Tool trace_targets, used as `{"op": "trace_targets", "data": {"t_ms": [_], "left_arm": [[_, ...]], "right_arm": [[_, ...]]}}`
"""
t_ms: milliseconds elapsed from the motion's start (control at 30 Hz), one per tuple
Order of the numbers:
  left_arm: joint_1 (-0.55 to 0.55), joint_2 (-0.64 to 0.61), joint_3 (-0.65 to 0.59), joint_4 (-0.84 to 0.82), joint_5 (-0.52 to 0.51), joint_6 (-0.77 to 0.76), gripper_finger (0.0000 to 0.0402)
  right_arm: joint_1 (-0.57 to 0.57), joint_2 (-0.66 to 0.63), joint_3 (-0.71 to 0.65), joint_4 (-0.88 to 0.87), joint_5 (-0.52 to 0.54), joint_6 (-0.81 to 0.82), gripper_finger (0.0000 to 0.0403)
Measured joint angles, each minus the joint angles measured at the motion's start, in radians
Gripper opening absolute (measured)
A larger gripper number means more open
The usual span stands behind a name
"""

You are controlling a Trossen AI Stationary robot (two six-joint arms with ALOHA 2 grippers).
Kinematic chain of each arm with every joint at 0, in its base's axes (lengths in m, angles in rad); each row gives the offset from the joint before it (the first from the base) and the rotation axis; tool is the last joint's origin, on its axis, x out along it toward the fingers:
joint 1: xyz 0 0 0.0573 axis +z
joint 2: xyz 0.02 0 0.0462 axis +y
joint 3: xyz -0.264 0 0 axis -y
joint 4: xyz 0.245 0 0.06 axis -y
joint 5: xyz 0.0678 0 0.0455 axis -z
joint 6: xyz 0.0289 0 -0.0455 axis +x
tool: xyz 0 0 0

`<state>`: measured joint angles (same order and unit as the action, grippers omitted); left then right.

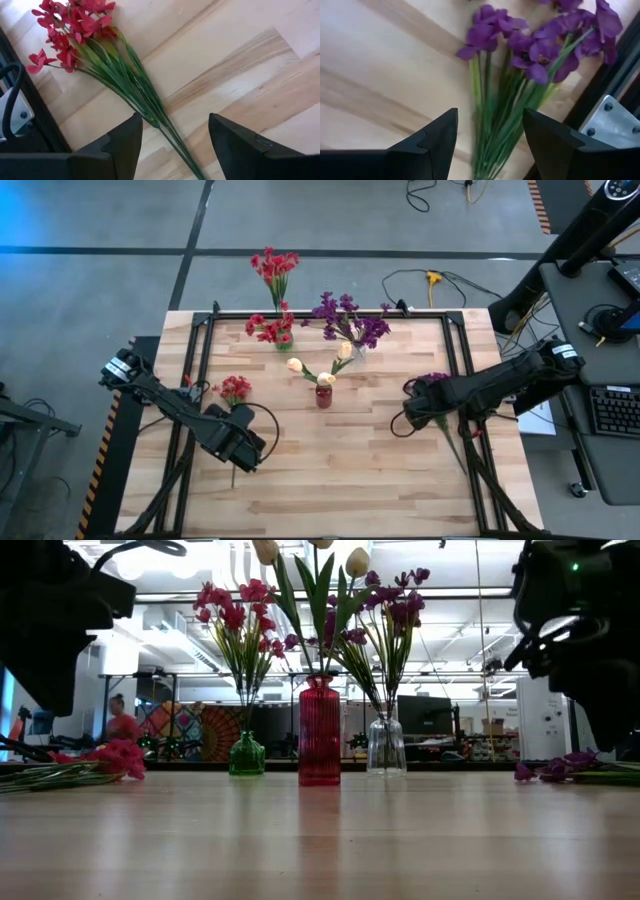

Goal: Sort flowers into vase by color
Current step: Put the purple flowers into the transparent vase

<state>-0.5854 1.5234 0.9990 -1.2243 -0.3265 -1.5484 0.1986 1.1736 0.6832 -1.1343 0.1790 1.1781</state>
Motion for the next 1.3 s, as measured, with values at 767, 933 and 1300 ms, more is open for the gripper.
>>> {"op": "trace_targets", "data": {"t_ms": [767,933,1300], "left_arm": [[0.0,-0.001,0.169,-0.026,-0.259,0.386,0.021],[0.0,-0.001,0.243,-0.045,-0.42,0.557,0.021],[0.001,-0.001,0.283,-0.161,-0.606,0.613,0.021]], "right_arm": [[-0.101,0.044,-0.054,0.05,-0.063,0.046,0.0217],[-0.136,0.126,-0.054,0.046,-0.113,-0.002,0.0217],[-0.137,0.175,-0.061,0.124,-0.183,-0.098,0.0188]]}}
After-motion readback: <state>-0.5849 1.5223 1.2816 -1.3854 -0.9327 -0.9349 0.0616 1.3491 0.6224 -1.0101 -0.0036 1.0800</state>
